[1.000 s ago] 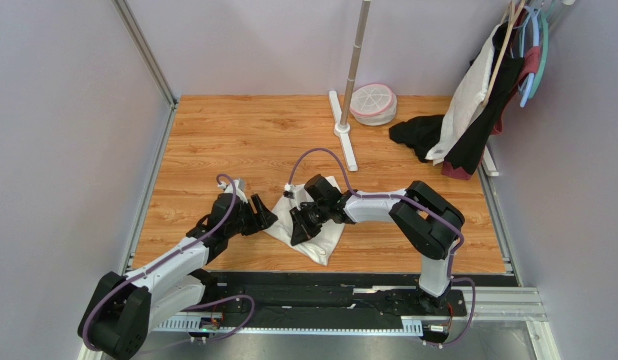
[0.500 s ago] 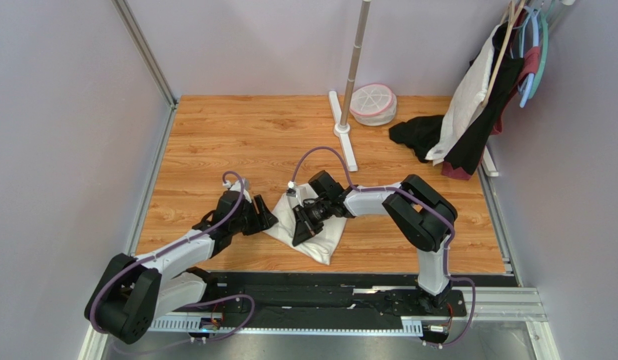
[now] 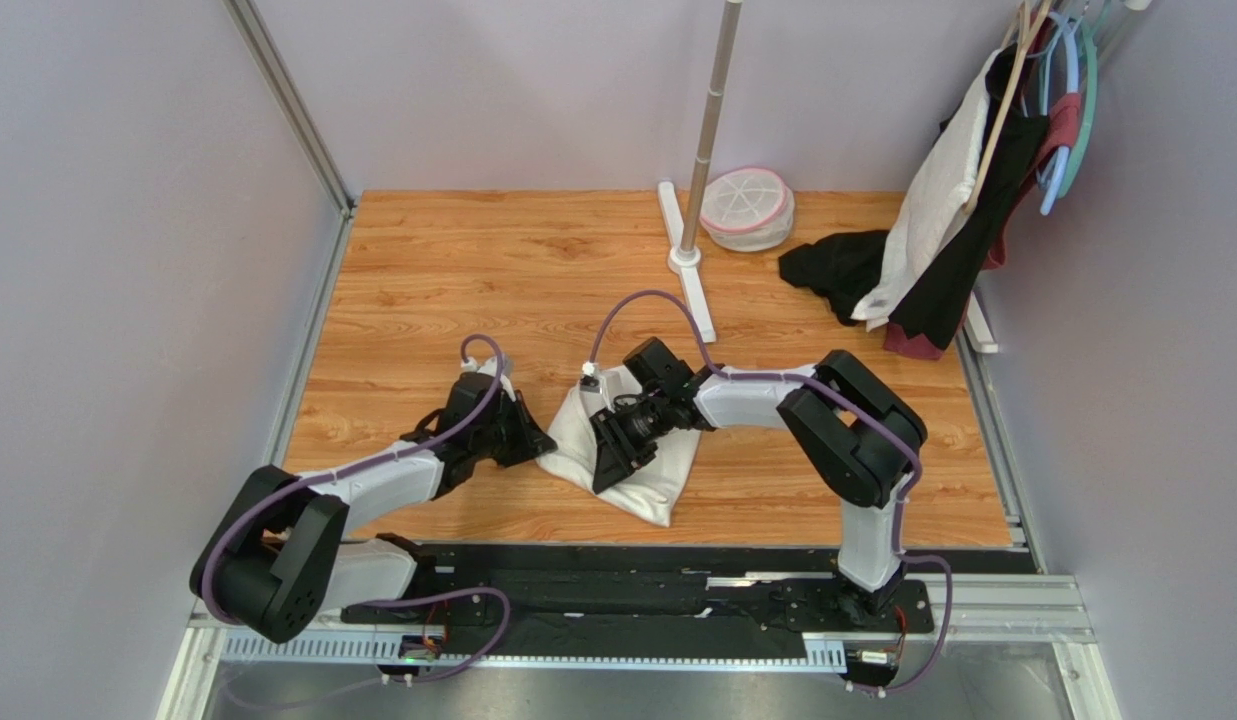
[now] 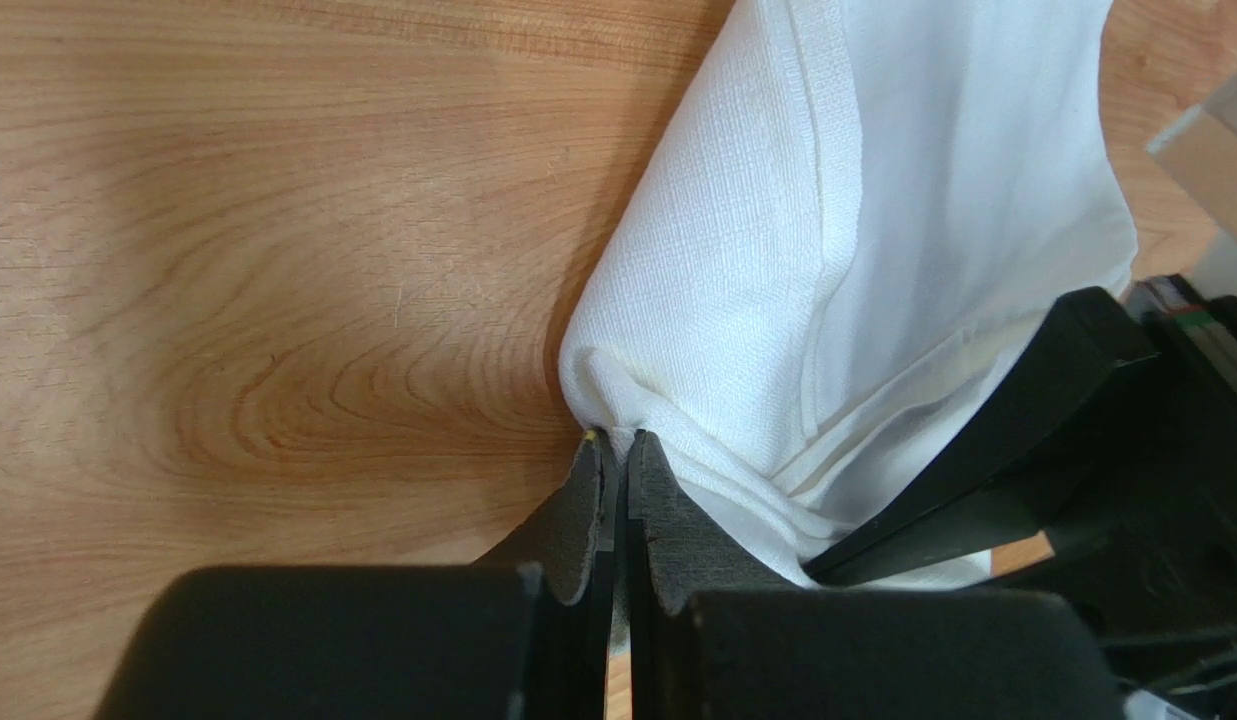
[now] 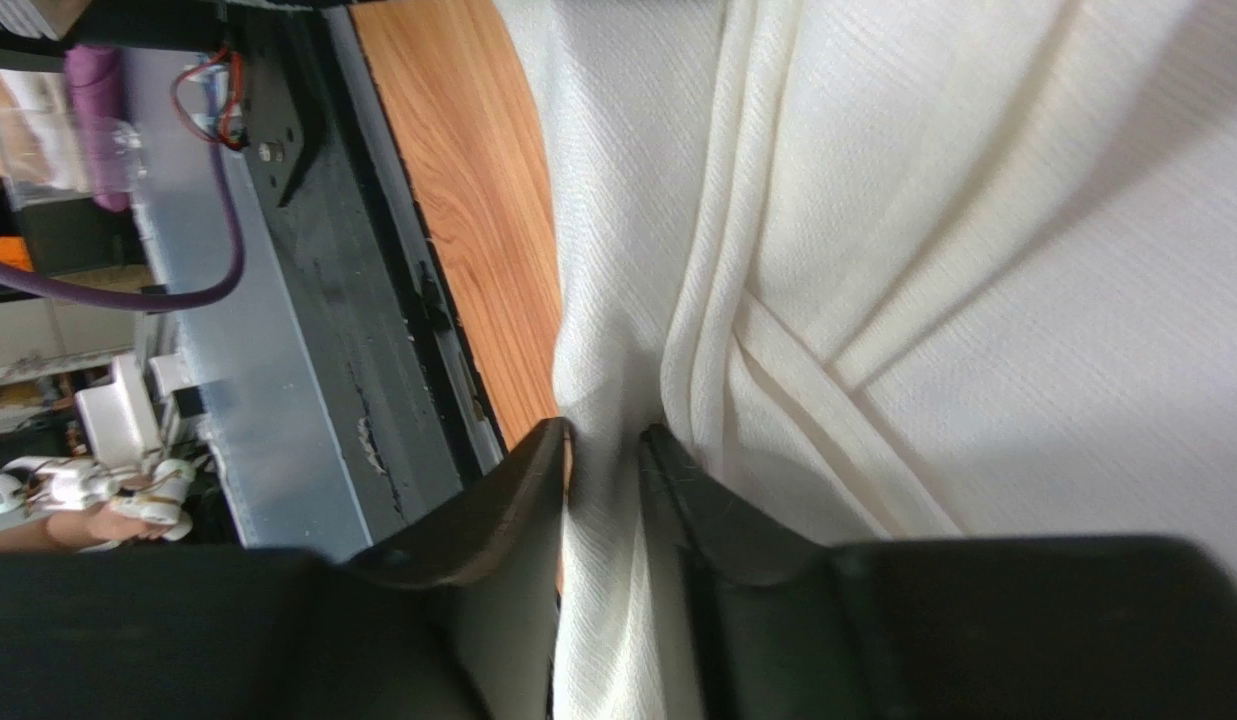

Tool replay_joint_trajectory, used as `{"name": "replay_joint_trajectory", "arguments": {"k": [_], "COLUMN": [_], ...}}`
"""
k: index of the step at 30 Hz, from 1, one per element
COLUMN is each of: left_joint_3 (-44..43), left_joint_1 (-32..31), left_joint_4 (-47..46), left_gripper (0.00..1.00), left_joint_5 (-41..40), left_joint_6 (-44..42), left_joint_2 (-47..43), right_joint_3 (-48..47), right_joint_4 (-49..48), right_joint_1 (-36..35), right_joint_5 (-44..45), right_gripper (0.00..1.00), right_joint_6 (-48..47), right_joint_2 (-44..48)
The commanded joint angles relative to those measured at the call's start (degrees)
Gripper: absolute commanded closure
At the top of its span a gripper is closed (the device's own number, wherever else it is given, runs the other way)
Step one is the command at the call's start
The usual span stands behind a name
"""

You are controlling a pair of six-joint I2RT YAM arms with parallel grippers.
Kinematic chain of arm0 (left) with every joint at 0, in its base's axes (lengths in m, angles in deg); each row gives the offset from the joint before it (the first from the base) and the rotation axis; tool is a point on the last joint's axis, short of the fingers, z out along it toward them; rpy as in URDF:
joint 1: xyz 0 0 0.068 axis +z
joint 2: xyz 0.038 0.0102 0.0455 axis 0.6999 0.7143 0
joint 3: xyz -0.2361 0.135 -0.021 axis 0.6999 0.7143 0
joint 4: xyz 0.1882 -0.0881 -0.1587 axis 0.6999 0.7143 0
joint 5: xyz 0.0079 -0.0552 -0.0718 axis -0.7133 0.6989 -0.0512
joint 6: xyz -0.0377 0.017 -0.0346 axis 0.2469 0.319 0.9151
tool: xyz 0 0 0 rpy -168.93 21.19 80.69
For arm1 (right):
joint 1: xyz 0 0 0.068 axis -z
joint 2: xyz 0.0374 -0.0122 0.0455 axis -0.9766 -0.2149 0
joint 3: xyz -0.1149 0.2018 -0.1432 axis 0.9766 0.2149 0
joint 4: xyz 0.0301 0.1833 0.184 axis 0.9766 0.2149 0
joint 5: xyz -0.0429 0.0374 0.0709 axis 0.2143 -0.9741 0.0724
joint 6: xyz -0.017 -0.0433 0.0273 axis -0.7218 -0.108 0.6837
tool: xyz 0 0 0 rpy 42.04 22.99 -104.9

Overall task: Fold the napkin, place the utensils inside, and roll it up
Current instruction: Roll the napkin with the utensil

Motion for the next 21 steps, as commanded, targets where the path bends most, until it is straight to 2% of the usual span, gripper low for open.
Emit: {"name": "replay_joint_trajectory", "arguments": {"k": [1, 6, 10, 16, 21], "left_joint_3": [-3.6, -7.2, -9.1, -11.3, -12.7], "left_joint_1": [-0.3, -0.2, -0.1, -0.1, -0.1], "left_joint_4": [6.6, 10.7, 12.3, 13.0, 13.7], "left_gripper": [1.00, 1.00, 1.00, 1.00, 1.00], "left_joint_5": [-0.1, 0.8, 2.1, 3.8, 4.8], "left_joint_6": [-2.9, -4.9, -5.8, -6.3, -7.0], "left_joint_2": [1.4, 3.8, 5.9, 8.8, 10.8], "right_joint_3": [-1.6, -3.1, -1.1, 2.7, 3.0], "right_joint_4": [10.7, 13.9, 12.3, 5.8, 3.6], "right_joint_1": [0.1, -3.0, -10.3, -20.5, -24.8], "right_joint_5": [9.3, 20.0, 38.3, 55.5, 61.7], "right_gripper": [0.54, 0.48, 0.47, 0.46, 0.47], "right_joint_6": [-4.1, -5.6, -8.0, -8.2, -9.6], "right_joint_2": [7.3, 15.2, 19.0, 18.9, 16.0]}}
